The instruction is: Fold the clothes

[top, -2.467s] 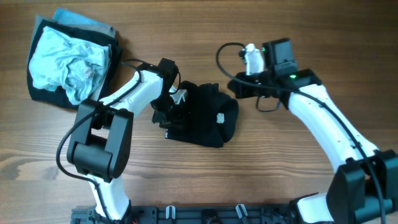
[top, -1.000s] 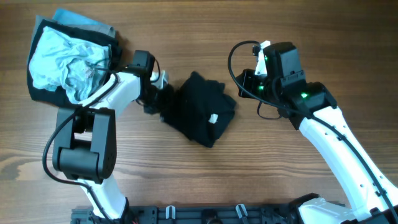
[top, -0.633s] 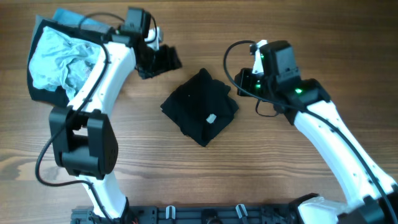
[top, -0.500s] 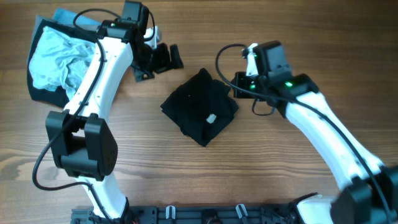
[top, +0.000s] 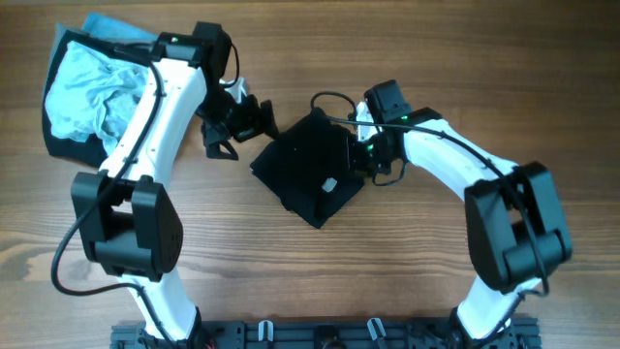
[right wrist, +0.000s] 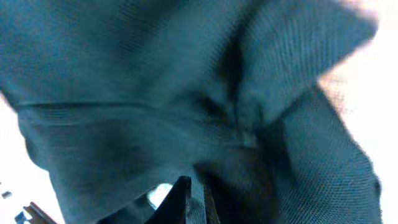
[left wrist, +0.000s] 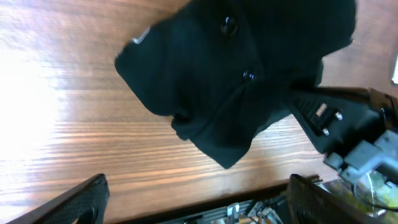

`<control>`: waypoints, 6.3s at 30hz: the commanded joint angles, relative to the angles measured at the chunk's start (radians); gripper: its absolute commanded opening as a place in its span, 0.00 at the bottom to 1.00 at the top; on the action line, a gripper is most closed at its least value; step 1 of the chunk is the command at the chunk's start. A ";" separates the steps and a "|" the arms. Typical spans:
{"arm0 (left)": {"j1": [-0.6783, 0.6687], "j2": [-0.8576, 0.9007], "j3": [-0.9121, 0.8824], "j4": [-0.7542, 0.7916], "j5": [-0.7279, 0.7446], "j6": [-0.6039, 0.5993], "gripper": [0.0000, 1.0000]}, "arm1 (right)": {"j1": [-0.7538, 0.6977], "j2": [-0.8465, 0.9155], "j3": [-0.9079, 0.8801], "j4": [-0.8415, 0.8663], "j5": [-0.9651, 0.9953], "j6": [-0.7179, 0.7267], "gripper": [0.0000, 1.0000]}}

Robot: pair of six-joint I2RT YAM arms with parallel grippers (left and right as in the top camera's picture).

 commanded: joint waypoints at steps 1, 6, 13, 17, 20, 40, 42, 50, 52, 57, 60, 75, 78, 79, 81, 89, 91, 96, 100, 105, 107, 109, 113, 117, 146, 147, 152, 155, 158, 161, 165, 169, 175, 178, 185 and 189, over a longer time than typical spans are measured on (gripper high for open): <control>-0.028 -0.047 -0.043 -0.013 0.022 0.004 0.88 | 0.001 0.056 0.000 -0.018 -0.034 0.076 0.12; -0.043 -0.174 -0.060 -0.137 -0.139 -0.029 0.89 | 0.001 0.063 0.000 -0.019 -0.033 0.085 0.12; -0.043 -0.512 -0.370 0.051 -0.190 -0.203 1.00 | 0.000 0.063 0.000 -0.020 -0.034 0.089 0.12; -0.042 -0.640 -0.742 0.425 -0.010 -0.292 1.00 | 0.000 0.063 0.000 -0.021 -0.035 0.089 0.12; -0.042 -0.633 -0.932 0.665 0.133 -0.365 1.00 | 0.000 0.063 0.000 -0.020 -0.039 0.089 0.12; -0.071 -0.280 -1.196 1.532 0.192 -0.733 1.00 | 0.000 0.063 0.000 -0.024 -0.038 0.087 0.13; -0.098 -0.230 -1.196 1.610 0.186 -0.761 1.00 | 0.000 0.063 0.000 -0.024 -0.038 0.087 0.13; -0.149 -0.128 -1.196 1.790 0.151 -0.780 0.63 | 0.000 0.063 0.000 -0.024 -0.038 0.086 0.12; -0.149 -0.129 -1.196 1.804 0.148 -0.777 0.40 | 0.000 0.063 0.000 -0.027 -0.038 0.086 0.11; -0.143 -0.133 -1.195 1.799 0.176 -0.671 0.05 | -0.012 0.033 0.000 -0.063 -0.037 0.059 0.05; -0.116 -0.151 -1.188 1.781 0.229 -0.592 0.04 | -0.051 -0.040 0.003 -0.101 -0.031 0.032 0.05; 0.297 -0.535 -0.682 1.305 0.559 -0.340 0.04 | -0.288 -0.562 0.003 -0.084 -0.047 -0.023 0.12; 0.401 -0.534 -0.599 1.336 0.557 -0.340 0.04 | -0.288 -0.566 0.003 -0.085 -0.042 -0.005 0.12; 0.451 -0.529 -0.580 1.379 0.557 -0.340 0.04 | -0.288 -0.565 0.003 -0.088 -0.040 0.003 0.12; 0.530 -0.519 -0.569 1.440 0.553 -0.343 0.04 | -0.288 -0.565 0.003 -0.087 -0.041 0.008 0.12; 0.776 -0.397 -0.569 1.349 0.462 -0.243 0.04 | -0.288 -0.565 0.003 -0.090 -0.041 0.014 0.12; 0.797 -0.341 -0.569 1.304 0.399 -0.209 0.04 | -0.288 -0.565 0.003 -0.090 -0.040 0.033 0.12; 0.797 -0.163 -0.569 1.276 0.375 -0.201 1.00 | -0.288 -0.565 0.003 -0.090 -0.041 0.042 0.11; 0.803 -0.070 -0.569 1.201 0.360 -0.201 1.00 | -0.288 -0.565 0.003 -0.096 -0.041 0.045 0.11; 0.836 -0.084 -0.569 1.087 0.354 -0.201 1.00 | -0.288 -0.565 0.003 -0.107 -0.041 0.044 0.10; 0.859 -0.121 -0.568 1.035 0.370 -0.201 1.00 | -0.288 -0.566 0.003 -0.108 -0.046 0.044 0.09; 0.884 -0.172 -0.557 0.979 0.412 -0.201 1.00 | -0.288 -0.566 0.003 -0.106 -0.057 0.039 0.09; 0.926 -0.308 -0.515 0.852 0.488 -0.198 1.00 | -0.288 -0.567 0.003 -0.105 -0.060 0.035 0.08; 0.933 -0.449 -0.475 0.724 0.492 -0.084 1.00 | -0.288 -0.571 0.003 -0.104 -0.064 0.026 0.08; 0.309 -1.047 -0.176 0.152 -0.360 0.310 1.00 | -0.288 -1.257 0.048 -0.264 0.281 -0.227 1.00; 0.309 -1.062 -0.176 0.151 -0.360 0.310 1.00 | -0.288 -1.257 0.048 -0.269 0.278 -0.223 1.00; 0.309 -1.119 -0.176 0.128 -0.360 0.310 1.00 | -0.288 -1.247 0.046 -0.286 0.270 -0.124 1.00; 0.309 -1.125 -0.176 0.117 -0.360 0.310 1.00 | -0.288 -1.247 0.046 -0.290 0.270 0.040 1.00; 0.309 -1.125 -0.176 0.115 -0.360 0.311 1.00 | -0.288 -1.247 0.046 -0.290 0.270 0.240 1.00; 0.309 -1.125 -0.176 0.115 -0.360 0.310 1.00 | -0.288 -1.247 0.046 -0.299 0.270 0.387 1.00; 0.309 -1.125 -0.176 0.115 -0.360 0.311 1.00 | -0.288 -1.247 0.046 -0.356 0.274 0.404 1.00; 0.309 -1.125 -0.176 0.115 -0.360 0.310 1.00 | -0.288 -1.247 0.046 -0.456 0.340 0.403 1.00; 0.309 -1.125 -0.176 0.115 -0.360 0.311 1.00 | -0.289 -1.306 -0.062 -0.303 0.494 0.224 1.00; 0.309 -1.125 -0.176 0.115 -0.360 0.311 1.00 | -0.289 -1.394 -0.202 -0.044 0.382 -0.084 0.99; 0.309 -1.125 -0.176 0.115 -0.360 0.311 1.00 | -0.307 -1.633 -0.576 0.184 0.405 -0.175 1.00; 0.309 -1.125 -0.176 0.115 -0.360 0.311 1.00 | -0.323 -1.753 -0.771 0.282 0.406 -0.175 1.00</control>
